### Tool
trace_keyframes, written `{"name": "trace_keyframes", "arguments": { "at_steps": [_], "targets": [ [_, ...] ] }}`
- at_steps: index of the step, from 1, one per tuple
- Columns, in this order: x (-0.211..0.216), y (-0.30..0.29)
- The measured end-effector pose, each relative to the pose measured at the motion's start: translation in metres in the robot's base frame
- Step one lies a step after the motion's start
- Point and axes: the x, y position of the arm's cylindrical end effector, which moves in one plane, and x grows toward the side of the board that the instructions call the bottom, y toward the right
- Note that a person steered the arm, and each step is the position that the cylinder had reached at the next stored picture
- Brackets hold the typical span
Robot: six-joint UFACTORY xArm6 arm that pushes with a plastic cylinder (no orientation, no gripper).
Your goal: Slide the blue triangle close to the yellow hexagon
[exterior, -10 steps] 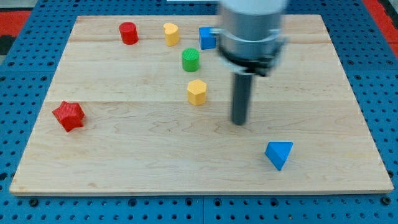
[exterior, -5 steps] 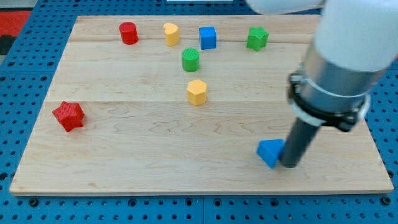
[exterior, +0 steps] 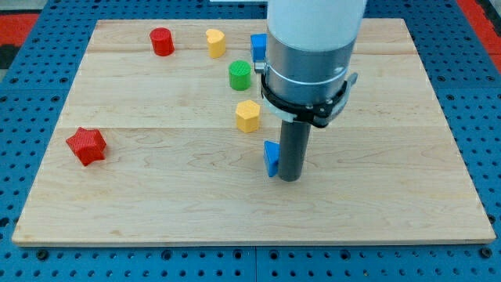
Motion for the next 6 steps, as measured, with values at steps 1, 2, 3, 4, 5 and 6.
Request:
{"name": "trace_keyframes", "arguments": {
  "at_steps": [1, 2, 3, 4, 5, 6],
  "targets": [
    [-0.008, 0.000],
    [-0.015, 0.000],
    [-0.029, -0.008],
    [-0.032, -0.016],
    [-0.023, -0.022],
    [-0.007, -0.057]
  ]
}}
